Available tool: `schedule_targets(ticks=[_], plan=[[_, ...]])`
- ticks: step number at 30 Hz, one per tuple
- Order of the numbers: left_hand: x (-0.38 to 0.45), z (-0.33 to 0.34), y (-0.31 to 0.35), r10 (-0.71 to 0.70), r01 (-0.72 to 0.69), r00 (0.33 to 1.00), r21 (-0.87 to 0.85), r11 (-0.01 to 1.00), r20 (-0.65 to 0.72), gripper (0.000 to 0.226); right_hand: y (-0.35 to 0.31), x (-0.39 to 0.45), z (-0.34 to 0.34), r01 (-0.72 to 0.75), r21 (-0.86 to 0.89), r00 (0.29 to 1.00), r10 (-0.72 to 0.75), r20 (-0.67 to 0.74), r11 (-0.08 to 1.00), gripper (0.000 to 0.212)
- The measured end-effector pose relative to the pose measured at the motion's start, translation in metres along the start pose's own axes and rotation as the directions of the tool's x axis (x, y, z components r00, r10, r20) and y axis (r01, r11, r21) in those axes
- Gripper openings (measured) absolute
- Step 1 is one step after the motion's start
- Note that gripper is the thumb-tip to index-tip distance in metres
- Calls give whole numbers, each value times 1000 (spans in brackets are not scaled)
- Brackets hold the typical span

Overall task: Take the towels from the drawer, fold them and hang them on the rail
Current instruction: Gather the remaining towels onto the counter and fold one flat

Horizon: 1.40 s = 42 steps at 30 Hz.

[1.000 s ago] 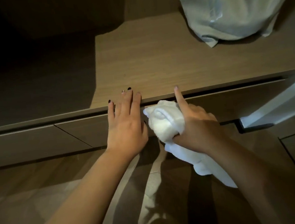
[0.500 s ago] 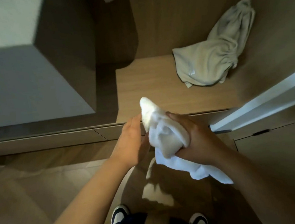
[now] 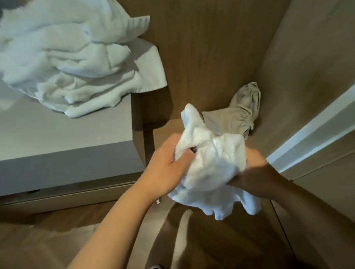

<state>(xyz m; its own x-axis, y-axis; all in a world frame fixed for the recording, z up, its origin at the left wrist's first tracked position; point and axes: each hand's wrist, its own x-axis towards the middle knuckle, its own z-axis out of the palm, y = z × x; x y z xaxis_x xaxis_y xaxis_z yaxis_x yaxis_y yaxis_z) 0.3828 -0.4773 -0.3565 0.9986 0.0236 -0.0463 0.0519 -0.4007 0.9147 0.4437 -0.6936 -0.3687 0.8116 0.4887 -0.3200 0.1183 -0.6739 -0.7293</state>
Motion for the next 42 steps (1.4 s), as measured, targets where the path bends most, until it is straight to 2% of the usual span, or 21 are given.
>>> schedule_targets(ticks=[2,4,10,12,16,20,25,28,30,32,34,36,38,40,42], plan=[[1,-18,21,19,-21,999,-43,999,-48,11,-21,-4,-12,80,99,993,-71,-97,992,35],[4,-39,38,36,-41,993,-44,998,-114,24,-41,-9,-21,143,201,977,-106,-184,969,40],[3,-113,80,117,-146,930,-56,988,-347,13,-114,-2,-47,225,158,931,-164,-326,961,36],[3,-138,89,93,-147,897,-92,985,-432,13,-133,2,-56,243,140,913,-178,-366,960,30],[1,-204,107,8,-159,817,-213,964,-576,21,-189,7,-69,294,70,829,-217,-516,953,17],[-1,-264,116,-57,-127,795,-258,958,-604,30,-242,21,-77,281,18,764,-212,-610,960,13],[6,-326,121,-167,-156,733,-401,903,-660,10,-306,53,-92,321,-53,716,-278,-641,946,11],[20,-360,122,-292,-203,694,-569,797,-658,19,-339,79,-103,332,-105,695,-318,-645,937,15],[32,-380,121,-370,-228,671,-654,722,-642,11,-356,101,-113,336,-136,677,-339,-653,932,13],[44,-399,115,-427,-263,637,-702,662,-642,11,-369,126,-124,339,-166,662,-360,-657,926,10],[59,-415,104,-452,-278,606,-707,650,-654,11,-376,152,-132,339,-174,641,-362,-677,925,15],[77,-429,89,-470,-248,568,-686,684,-675,10,-378,182,-136,322,-129,648,-318,-692,938,14],[99,-442,73,-464,-203,546,-648,734,-697,9,-376,213,-135,268,-79,692,-249,-677,960,15],[123,-449,57,-409,-156,590,-595,789,-696,16,-374,240,-126,182,-120,746,-216,-630,976,20],[144,-448,38,-329,1,669,-441,898,-667,41,-371,262,-104,136,-252,793,-257,-552,958,33]])
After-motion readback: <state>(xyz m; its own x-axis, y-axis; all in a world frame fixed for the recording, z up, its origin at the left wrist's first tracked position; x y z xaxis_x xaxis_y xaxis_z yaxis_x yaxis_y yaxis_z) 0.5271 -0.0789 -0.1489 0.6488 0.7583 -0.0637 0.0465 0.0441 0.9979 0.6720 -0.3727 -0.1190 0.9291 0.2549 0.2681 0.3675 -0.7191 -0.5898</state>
